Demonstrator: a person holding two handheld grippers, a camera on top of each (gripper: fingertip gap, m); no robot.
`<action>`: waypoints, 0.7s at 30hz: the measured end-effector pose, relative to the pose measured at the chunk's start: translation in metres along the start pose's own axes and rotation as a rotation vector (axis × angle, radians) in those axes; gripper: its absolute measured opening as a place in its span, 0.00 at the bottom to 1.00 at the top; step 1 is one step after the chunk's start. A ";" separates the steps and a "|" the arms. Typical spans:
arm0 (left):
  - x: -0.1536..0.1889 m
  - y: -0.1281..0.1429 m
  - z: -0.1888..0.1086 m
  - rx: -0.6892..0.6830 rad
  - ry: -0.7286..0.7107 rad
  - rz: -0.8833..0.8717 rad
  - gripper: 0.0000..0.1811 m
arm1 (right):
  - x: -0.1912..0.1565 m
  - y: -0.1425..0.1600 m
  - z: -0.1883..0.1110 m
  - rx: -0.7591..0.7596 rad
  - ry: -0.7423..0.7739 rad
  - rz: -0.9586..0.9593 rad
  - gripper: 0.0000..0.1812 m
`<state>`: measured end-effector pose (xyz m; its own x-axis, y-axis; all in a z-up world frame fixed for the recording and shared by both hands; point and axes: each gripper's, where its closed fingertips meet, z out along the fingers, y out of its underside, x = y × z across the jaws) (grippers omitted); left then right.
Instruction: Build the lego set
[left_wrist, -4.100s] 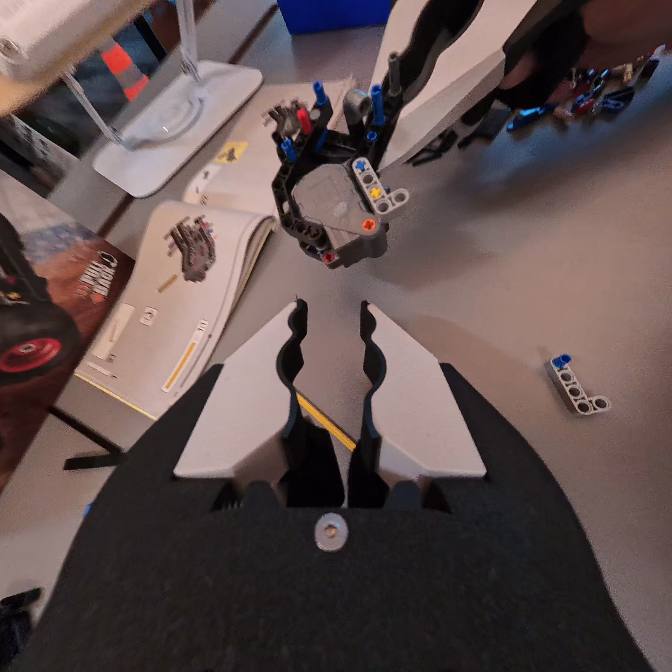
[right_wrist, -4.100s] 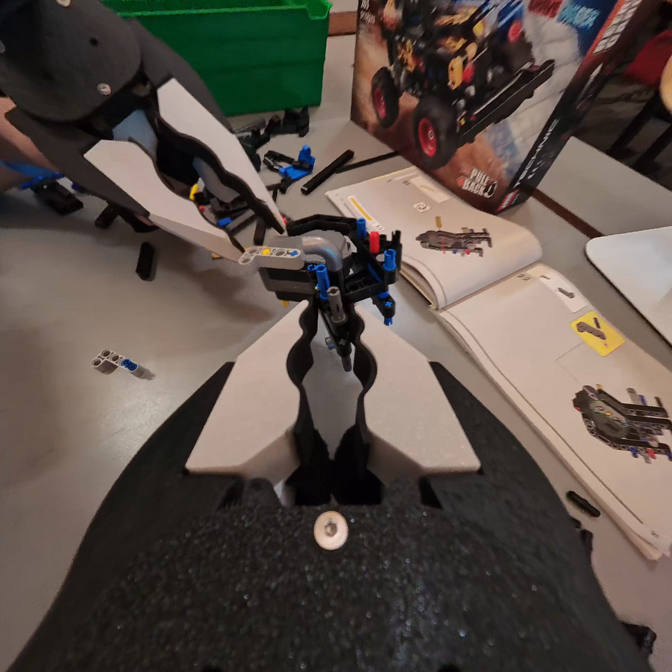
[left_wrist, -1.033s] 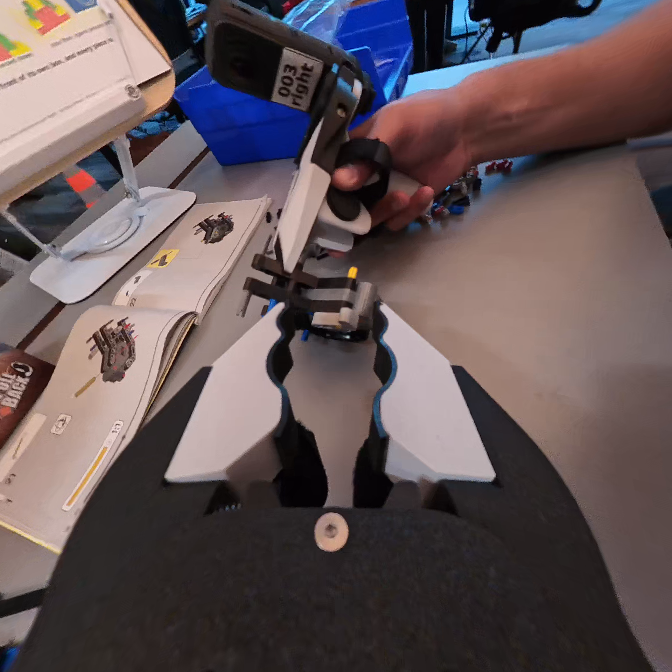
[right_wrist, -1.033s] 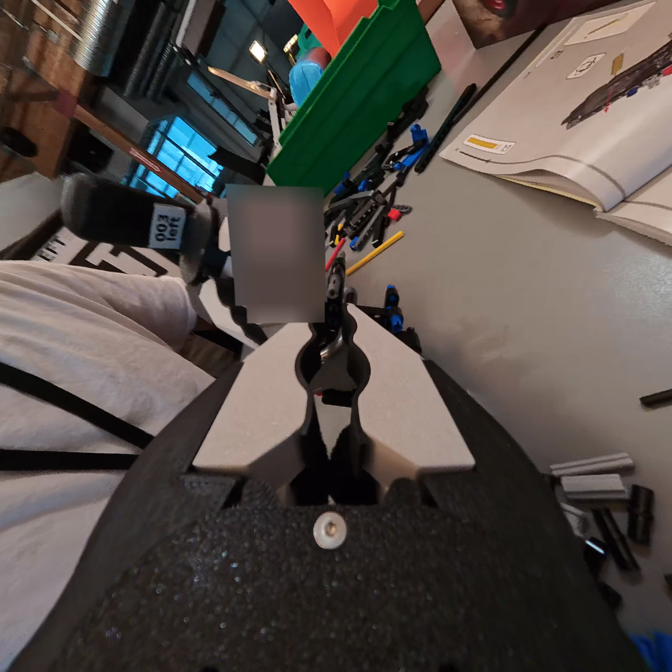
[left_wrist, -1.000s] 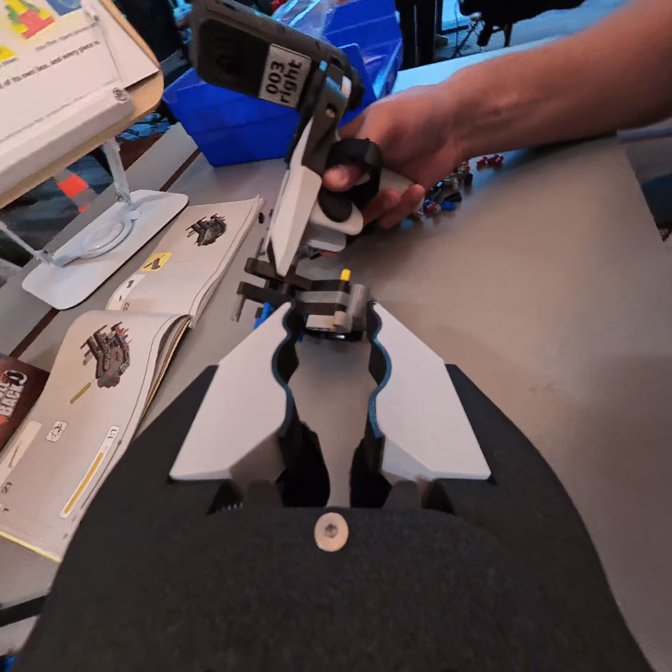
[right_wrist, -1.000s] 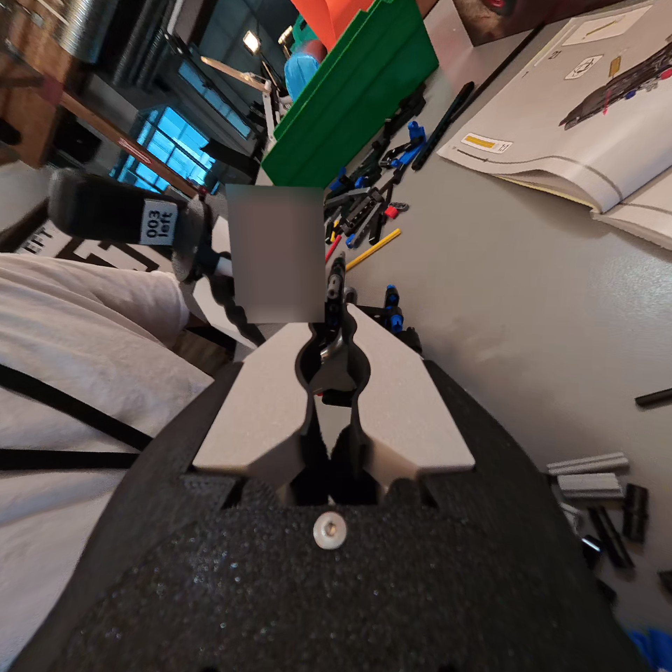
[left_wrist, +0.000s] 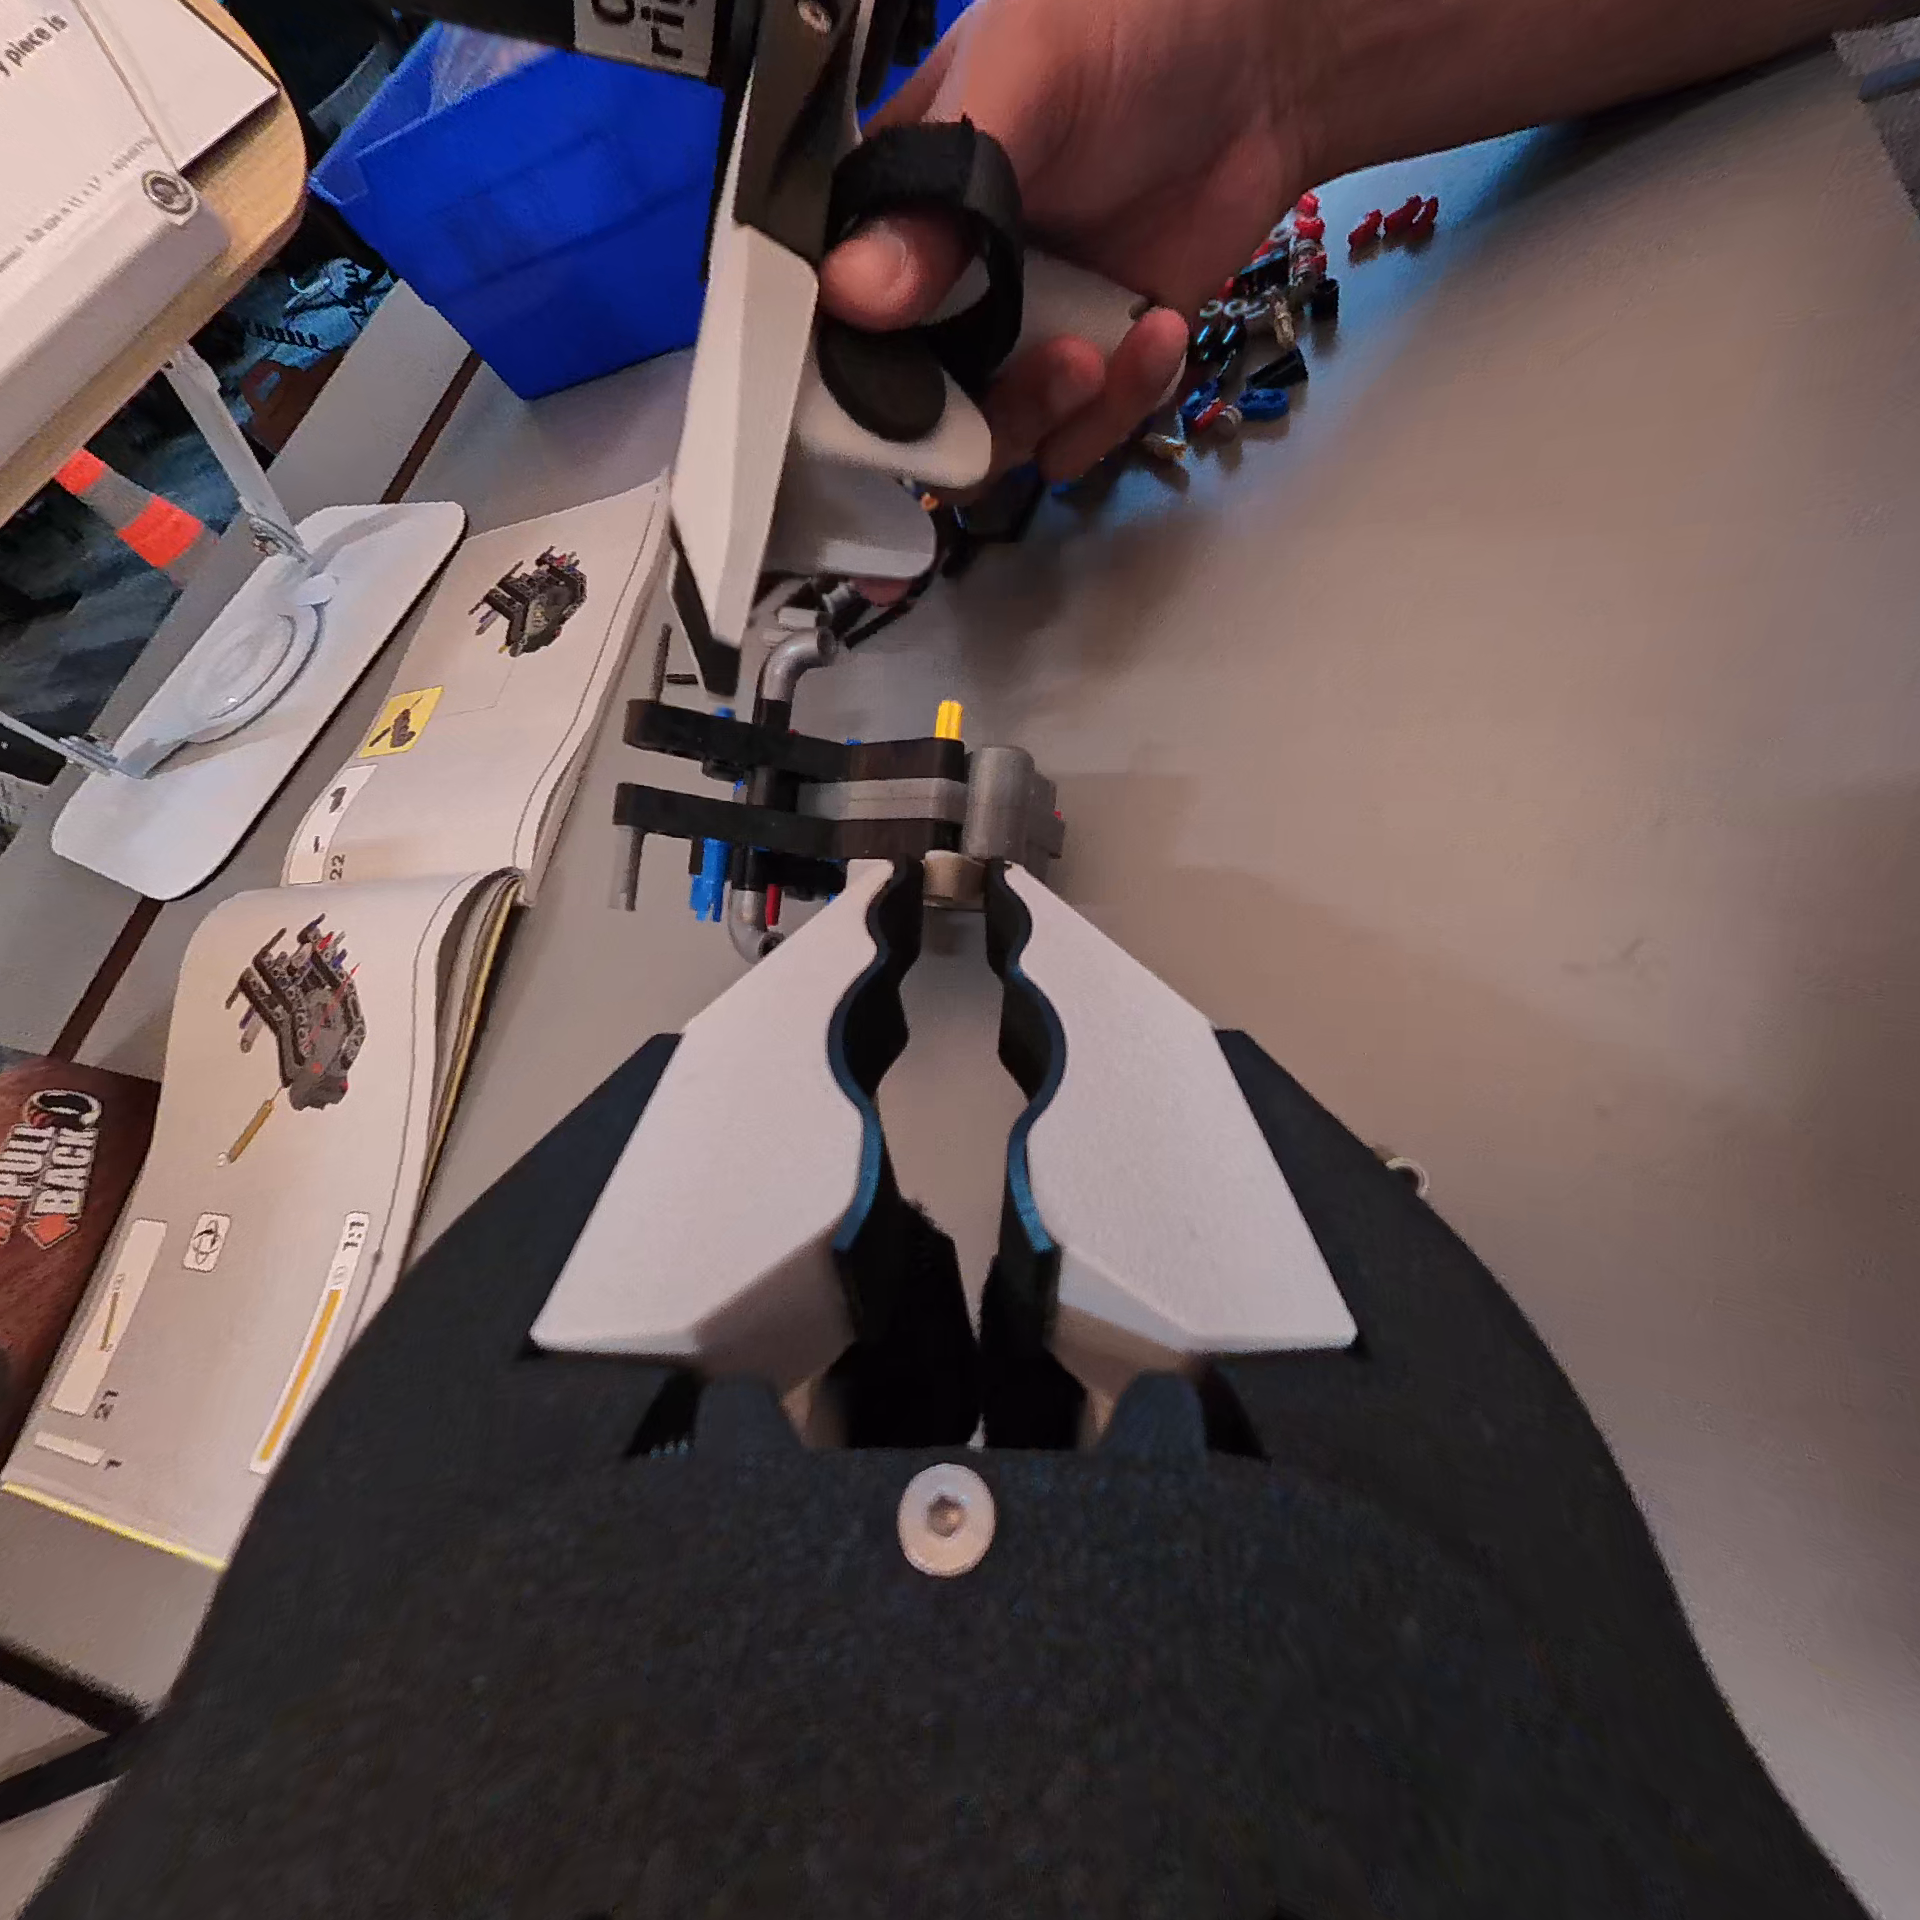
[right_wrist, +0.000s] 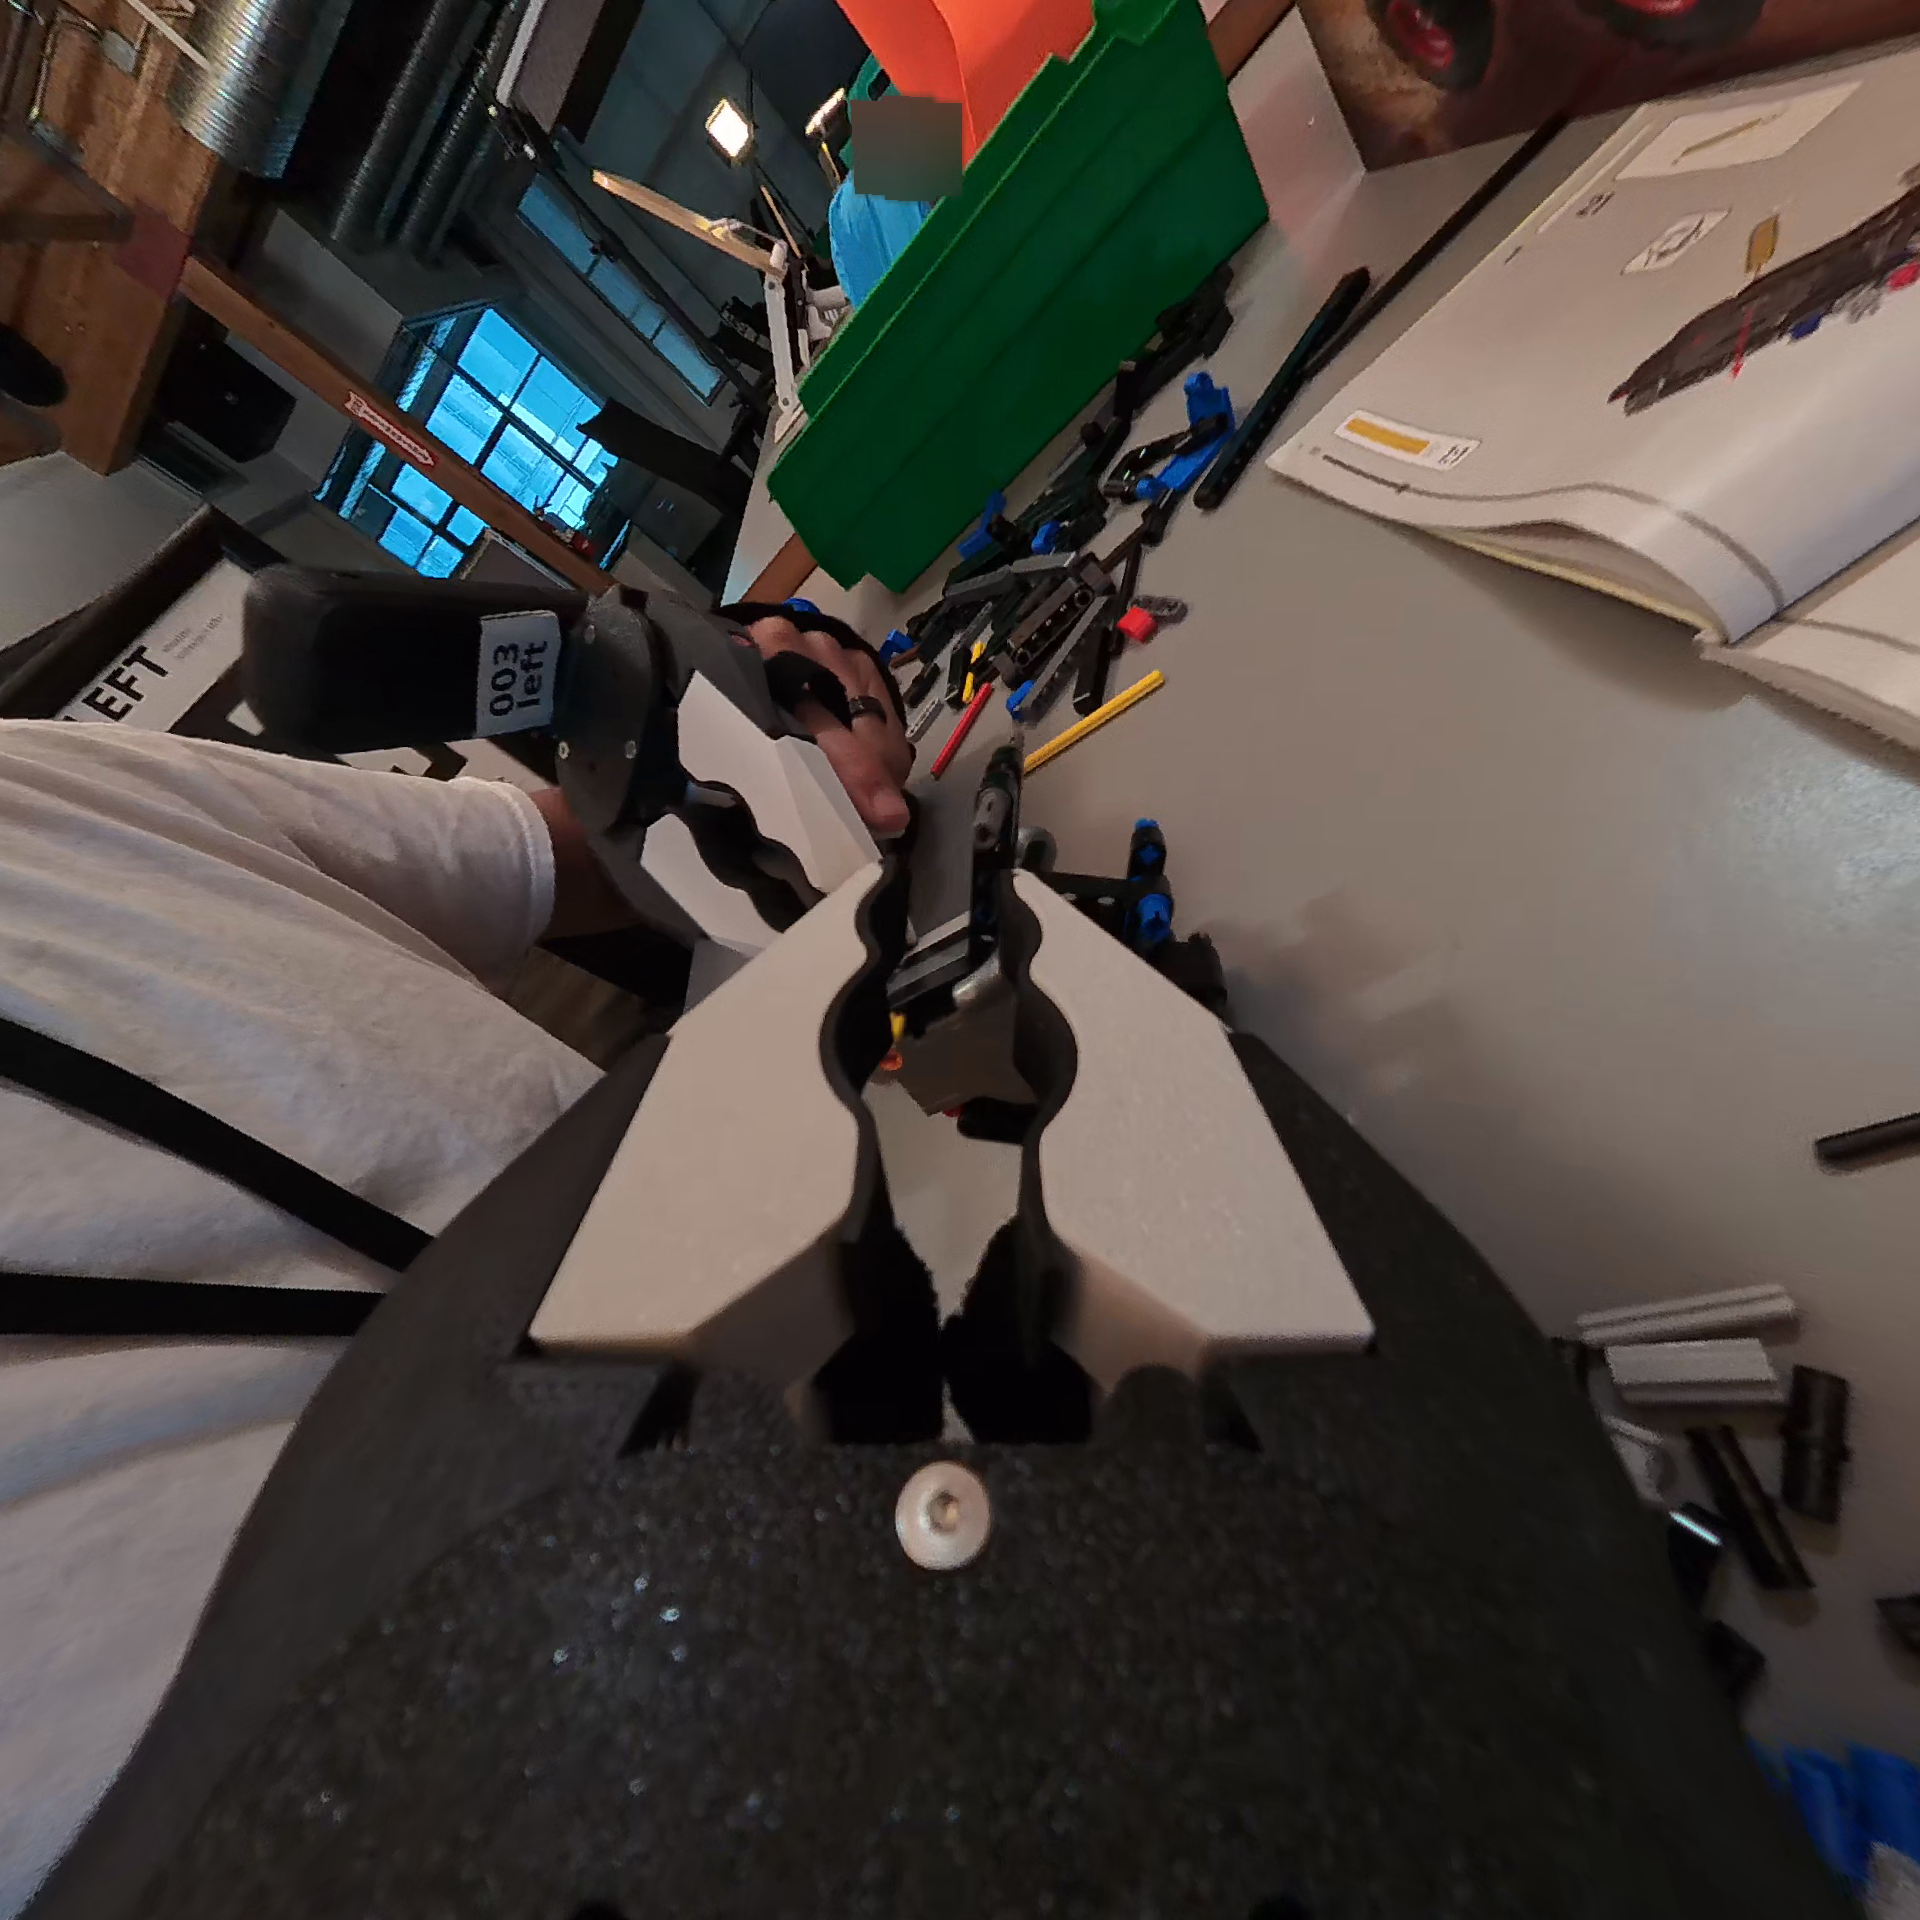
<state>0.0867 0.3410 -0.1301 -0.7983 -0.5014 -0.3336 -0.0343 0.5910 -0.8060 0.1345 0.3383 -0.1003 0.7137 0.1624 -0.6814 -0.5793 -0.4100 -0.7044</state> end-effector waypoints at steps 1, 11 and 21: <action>-0.001 0.000 -0.001 0.002 0.000 0.007 0.05 | 0.000 -0.002 -0.002 0.006 0.008 -0.012 0.09; -0.002 0.002 -0.007 0.008 -0.001 0.096 0.05 | 0.045 -0.019 -0.044 -0.004 0.447 -0.323 0.15; 0.005 0.005 -0.010 0.006 0.032 0.152 0.04 | 0.065 -0.021 -0.061 -0.041 0.648 -0.436 0.15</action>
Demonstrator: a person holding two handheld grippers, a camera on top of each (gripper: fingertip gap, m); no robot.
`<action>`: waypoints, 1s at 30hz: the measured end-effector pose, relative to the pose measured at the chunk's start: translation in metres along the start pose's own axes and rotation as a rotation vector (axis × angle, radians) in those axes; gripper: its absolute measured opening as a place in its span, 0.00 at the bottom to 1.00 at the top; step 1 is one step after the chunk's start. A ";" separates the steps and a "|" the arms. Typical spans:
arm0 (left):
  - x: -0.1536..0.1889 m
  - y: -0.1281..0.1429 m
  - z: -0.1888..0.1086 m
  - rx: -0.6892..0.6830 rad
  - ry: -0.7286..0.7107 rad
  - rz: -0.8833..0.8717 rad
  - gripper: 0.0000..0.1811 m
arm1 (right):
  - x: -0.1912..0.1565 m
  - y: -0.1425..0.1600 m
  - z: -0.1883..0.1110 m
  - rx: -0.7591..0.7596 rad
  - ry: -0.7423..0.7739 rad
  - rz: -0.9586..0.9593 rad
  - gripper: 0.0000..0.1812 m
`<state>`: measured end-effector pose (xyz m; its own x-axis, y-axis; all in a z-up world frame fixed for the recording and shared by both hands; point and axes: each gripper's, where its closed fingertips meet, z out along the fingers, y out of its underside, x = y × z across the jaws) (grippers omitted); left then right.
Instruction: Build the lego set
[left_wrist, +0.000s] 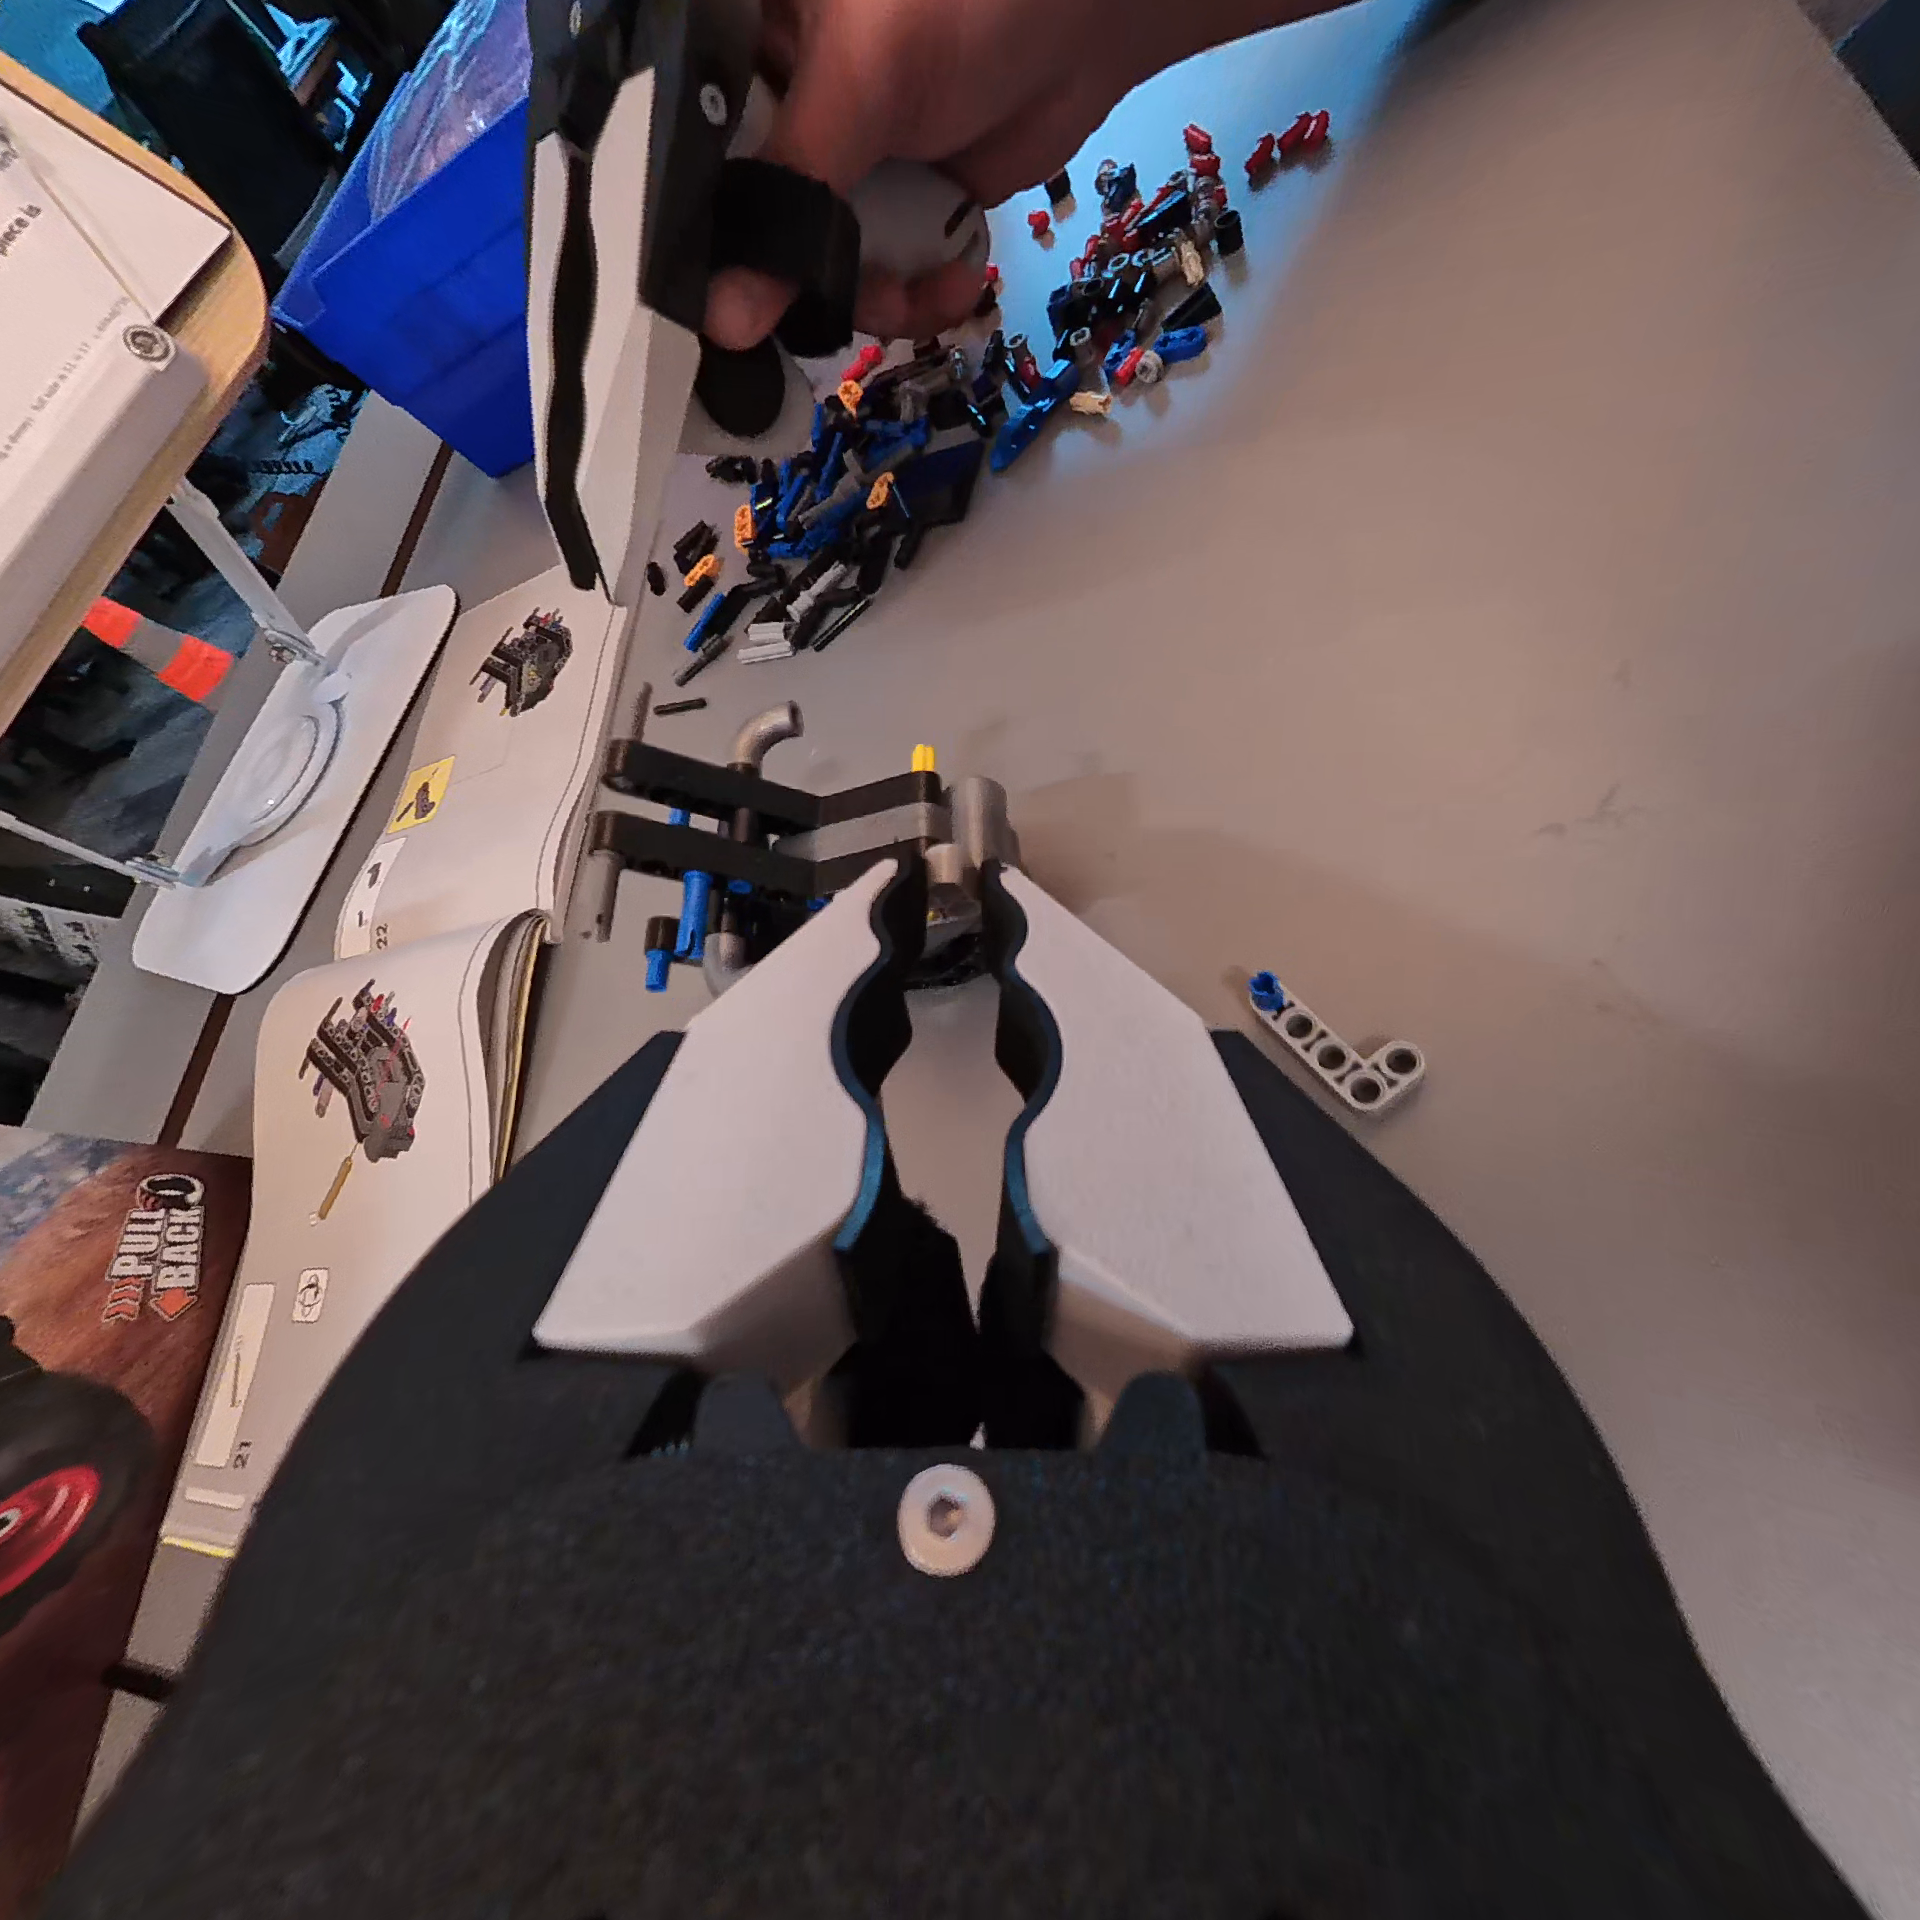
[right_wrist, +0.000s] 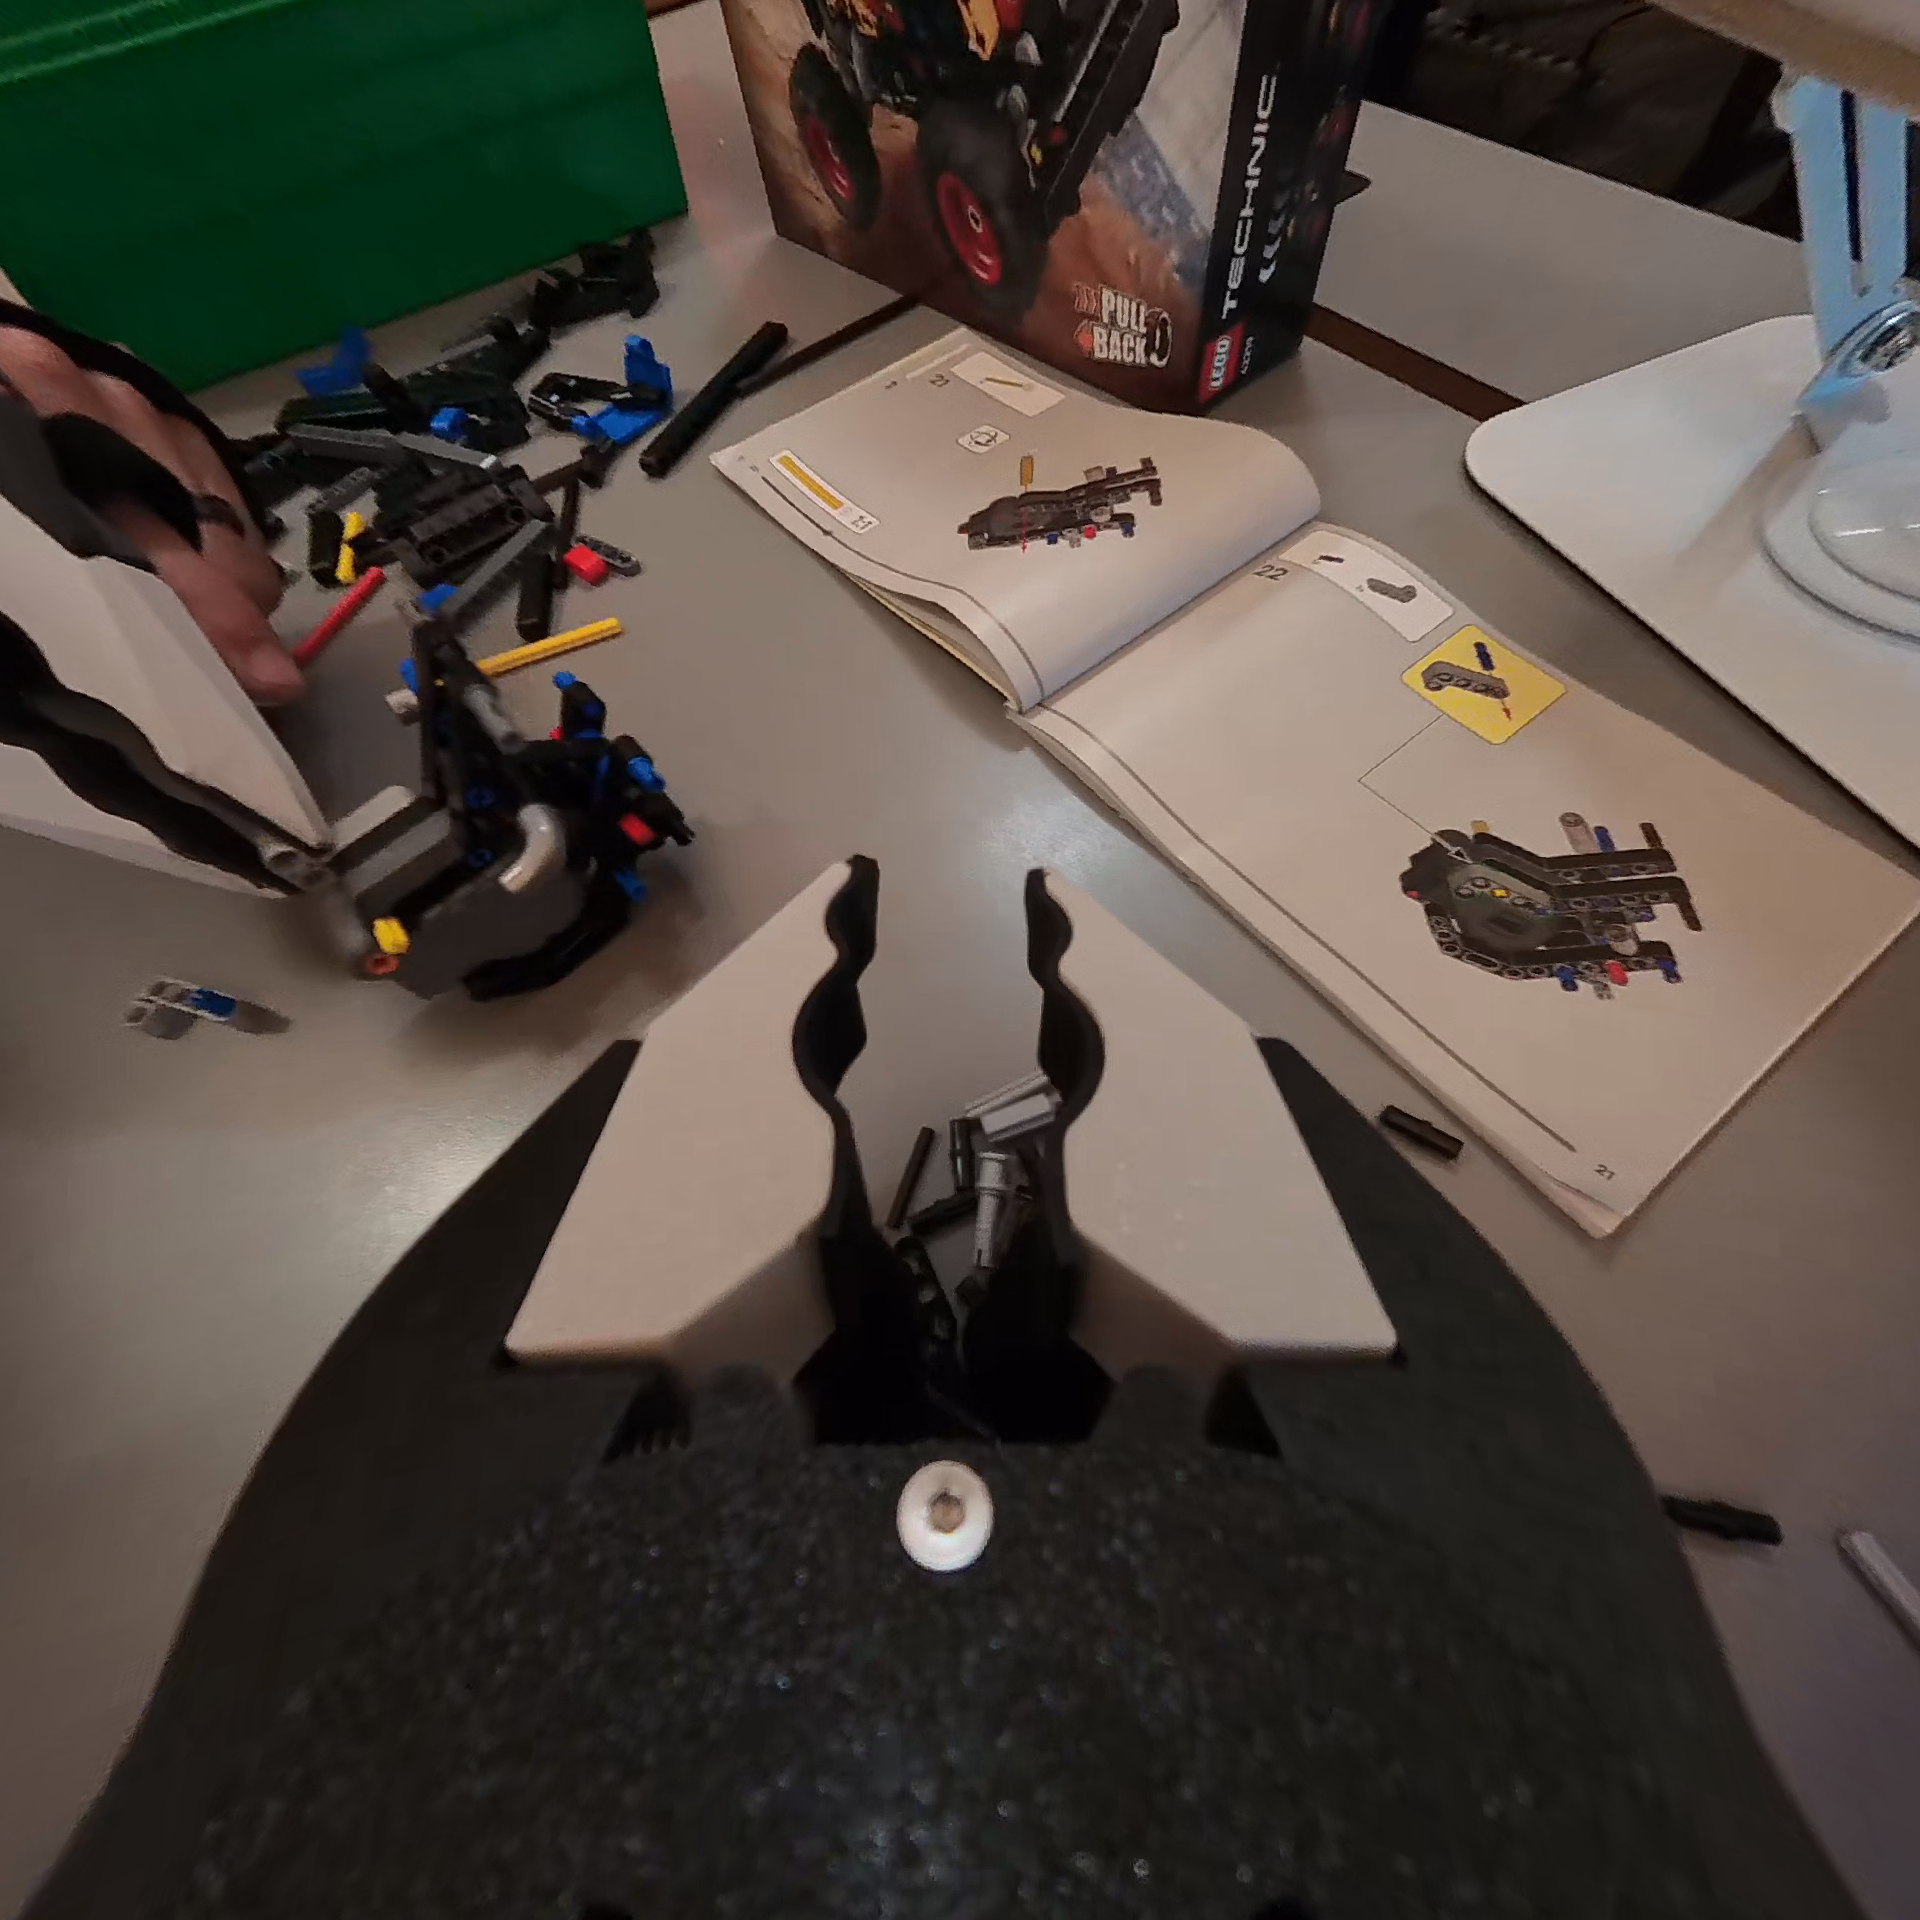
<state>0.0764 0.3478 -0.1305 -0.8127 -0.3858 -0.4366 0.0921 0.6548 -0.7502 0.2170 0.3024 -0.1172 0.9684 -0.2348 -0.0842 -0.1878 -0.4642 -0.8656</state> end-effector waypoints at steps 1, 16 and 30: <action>0.001 0.000 0.000 0.000 0.003 0.006 0.04 | 0.002 0.001 0.000 -0.008 0.013 -0.008 0.15; 0.012 0.002 -0.005 0.046 0.080 0.028 0.03 | 0.027 0.002 -0.014 -0.034 0.168 0.010 0.16; -0.003 0.012 -0.005 0.019 0.047 -0.044 0.03 | 0.031 0.011 -0.009 -0.059 0.132 0.051 0.16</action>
